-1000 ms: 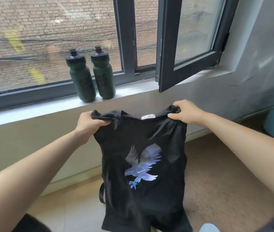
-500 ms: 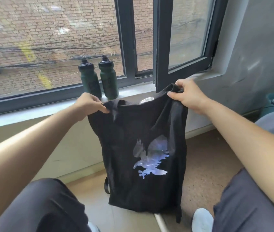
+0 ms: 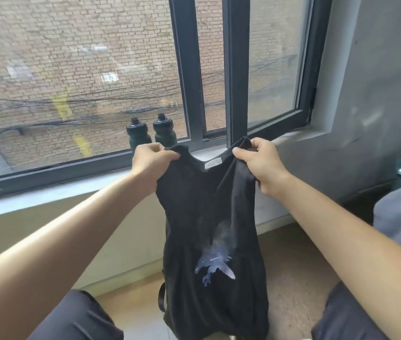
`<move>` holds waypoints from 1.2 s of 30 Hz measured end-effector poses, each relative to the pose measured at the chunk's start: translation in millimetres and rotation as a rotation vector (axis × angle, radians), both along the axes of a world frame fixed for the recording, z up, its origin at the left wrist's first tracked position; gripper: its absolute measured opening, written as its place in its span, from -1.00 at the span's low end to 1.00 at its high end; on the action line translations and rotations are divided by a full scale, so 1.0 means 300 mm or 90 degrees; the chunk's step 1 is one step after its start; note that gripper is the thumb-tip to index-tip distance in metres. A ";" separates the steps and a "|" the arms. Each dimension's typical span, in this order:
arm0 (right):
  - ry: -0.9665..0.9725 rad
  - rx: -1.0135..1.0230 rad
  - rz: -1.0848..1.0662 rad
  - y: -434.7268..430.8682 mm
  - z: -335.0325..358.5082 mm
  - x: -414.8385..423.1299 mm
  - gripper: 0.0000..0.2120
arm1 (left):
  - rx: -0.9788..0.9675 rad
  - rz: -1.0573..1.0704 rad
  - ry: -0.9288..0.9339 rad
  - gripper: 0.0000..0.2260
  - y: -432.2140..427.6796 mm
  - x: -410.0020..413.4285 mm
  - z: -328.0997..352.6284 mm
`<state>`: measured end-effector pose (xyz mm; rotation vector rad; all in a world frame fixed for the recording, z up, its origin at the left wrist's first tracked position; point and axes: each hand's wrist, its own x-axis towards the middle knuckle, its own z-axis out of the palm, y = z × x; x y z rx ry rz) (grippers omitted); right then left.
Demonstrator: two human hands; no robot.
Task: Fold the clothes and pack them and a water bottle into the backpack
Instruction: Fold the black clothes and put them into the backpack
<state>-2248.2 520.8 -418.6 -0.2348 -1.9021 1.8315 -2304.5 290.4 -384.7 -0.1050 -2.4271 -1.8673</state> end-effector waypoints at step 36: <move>-0.074 0.009 0.298 -0.068 0.025 0.026 -0.67 | 0.004 -0.426 -0.132 -0.22 0.000 -0.010 -0.306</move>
